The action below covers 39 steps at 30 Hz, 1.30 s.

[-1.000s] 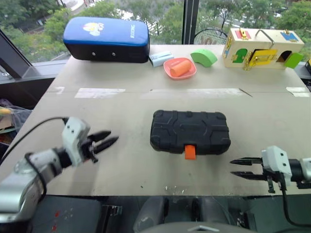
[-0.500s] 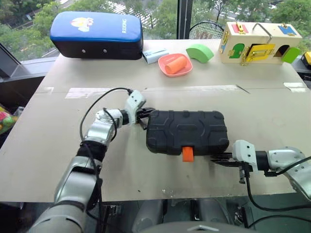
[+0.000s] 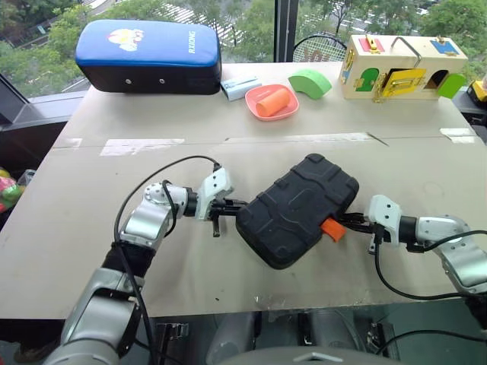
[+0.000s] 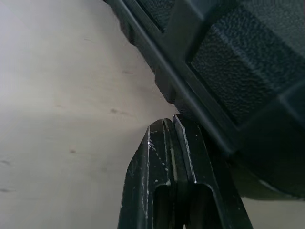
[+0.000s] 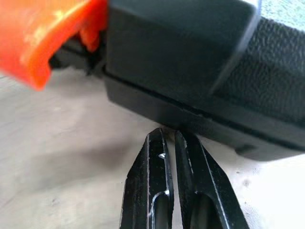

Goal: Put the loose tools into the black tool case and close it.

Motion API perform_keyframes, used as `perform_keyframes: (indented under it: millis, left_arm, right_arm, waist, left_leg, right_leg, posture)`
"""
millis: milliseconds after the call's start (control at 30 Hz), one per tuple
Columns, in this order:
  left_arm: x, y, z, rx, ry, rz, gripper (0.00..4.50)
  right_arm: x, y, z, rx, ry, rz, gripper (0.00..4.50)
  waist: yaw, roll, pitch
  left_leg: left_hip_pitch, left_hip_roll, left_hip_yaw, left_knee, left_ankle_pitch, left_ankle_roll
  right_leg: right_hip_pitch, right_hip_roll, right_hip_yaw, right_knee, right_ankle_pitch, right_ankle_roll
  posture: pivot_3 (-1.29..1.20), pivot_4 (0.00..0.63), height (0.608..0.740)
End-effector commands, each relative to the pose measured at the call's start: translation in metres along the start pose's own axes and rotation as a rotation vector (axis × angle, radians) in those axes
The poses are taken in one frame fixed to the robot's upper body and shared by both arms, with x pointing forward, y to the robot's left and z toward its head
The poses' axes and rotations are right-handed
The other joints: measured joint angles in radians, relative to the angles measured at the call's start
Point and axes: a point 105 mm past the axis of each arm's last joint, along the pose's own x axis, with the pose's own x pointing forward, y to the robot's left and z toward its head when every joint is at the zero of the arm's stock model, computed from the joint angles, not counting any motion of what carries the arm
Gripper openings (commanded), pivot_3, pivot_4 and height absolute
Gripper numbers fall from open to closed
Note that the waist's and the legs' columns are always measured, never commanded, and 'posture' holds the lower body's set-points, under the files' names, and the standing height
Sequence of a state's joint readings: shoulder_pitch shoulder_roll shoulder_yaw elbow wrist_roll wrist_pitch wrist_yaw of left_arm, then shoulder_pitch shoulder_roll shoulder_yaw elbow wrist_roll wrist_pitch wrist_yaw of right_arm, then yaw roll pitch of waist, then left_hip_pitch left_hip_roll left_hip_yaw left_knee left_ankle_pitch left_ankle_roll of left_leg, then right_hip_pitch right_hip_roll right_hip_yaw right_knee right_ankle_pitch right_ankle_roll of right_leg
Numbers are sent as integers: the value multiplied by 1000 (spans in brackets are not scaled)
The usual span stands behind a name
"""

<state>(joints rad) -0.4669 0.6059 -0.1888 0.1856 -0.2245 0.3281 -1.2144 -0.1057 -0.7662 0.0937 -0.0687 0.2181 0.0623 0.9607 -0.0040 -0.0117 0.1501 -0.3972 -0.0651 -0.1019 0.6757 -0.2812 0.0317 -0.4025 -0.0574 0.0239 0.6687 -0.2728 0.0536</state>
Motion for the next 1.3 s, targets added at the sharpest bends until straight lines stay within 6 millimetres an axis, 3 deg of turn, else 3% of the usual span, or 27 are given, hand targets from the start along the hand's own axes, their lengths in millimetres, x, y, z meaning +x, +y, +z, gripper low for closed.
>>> perform_keyframes:
  millis: [33, 100, 200, 333, 433, 567, 667, 900, 967, 1167, 1300]
  left_arm:
    - [-16, 8, 24, 9, -82, 66, 59]
    - [-23, 7, 35, -17, -109, 49, 59]
    - [-26, -2, 65, -60, -163, -56, 59]
    - [-10, -16, 86, -23, -164, -170, 59]
    - [11, -25, 83, 25, -116, -224, 59]
    - [28, -29, 65, 98, -24, -255, 59]
    - [32, -27, 54, 132, 22, -253, 59]
    - [31, -27, 50, 136, 24, -256, 59]
    - [31, -26, 51, 136, 18, -253, 59]
    - [32, -26, 53, 144, 12, -248, 59]
    - [33, -27, 54, 152, 10, -249, 59]
  right_arm:
    - [-28, -8, 13, -17, -10, -44, 0]
    - [-42, -11, 20, 6, -19, -55, 0]
    - [-62, -2, 48, 86, -95, 15, 0]
    - [-62, 24, 75, 143, -162, 146, 0]
    - [-49, 36, 78, 141, -165, 185, 0]
    - [-30, 43, 67, 142, -151, 184, 0]
    - [-21, 46, 56, 153, -132, 178, 0]
    - [-20, 40, 34, 159, -59, 134, 0]
    - [-25, 37, 39, 165, -78, 135, 0]
    - [-35, 24, 81, 221, -227, 171, 0]
    - [-20, 19, 72, 194, -168, 147, 0]
  waist:
    - [5, 0, 0]
    - [6, 1, 1]
    - [11, 1, 1]
    - [15, 0, 1]
    - [16, 0, 0]
    - [16, 0, 1]
    - [18, 0, 0]
    - [17, 0, 0]
    - [17, 0, 0]
    - [17, 0, 0]
    - [19, 0, 0]
  left_leg:
    - [0, 0, 0, 0, 0, 0]
    - [-1, 0, 0, 1, 0, 0]
    - [-1, 0, 0, 2, 0, 0]
    - [-1, 0, 0, 2, 0, 0]
    - [0, 0, 0, 3, 0, 0]
    - [-1, 0, 0, 4, 0, 0]
    - [0, 0, 0, 4, 0, 0]
    - [1, 0, 0, 6, 0, 0]
    - [1, 0, 0, 6, 0, 0]
    - [1, 0, 0, 7, 0, 0]
    - [3, 0, -2, 6, 0, 0]
  right_leg:
    - [0, 0, 0, 0, 0, 0]
    - [0, 0, 0, 1, 0, 0]
    - [-1, 0, 0, 3, 0, 0]
    - [0, 1, 0, 3, 0, 0]
    - [0, 0, 0, 3, 0, 0]
    - [0, 1, 0, 3, 0, 0]
    - [0, 1, 0, 3, 0, 0]
    - [2, 1, 0, 4, 0, 0]
    - [2, 1, 0, 5, 0, 0]
    - [2, 1, 0, 5, 0, 0]
    - [5, 1, -3, 4, 0, 0]
  posture:
    - [0, 150, 735]
    - [0, 150, 735]
    - [0, 150, 735]
    - [0, 150, 735]
    - [0, 150, 735]
    - [0, 150, 735]
    - [0, 150, 735]
    - [0, 150, 735]
    - [0, 150, 735]
    - [0, 150, 735]
    - [0, 150, 735]
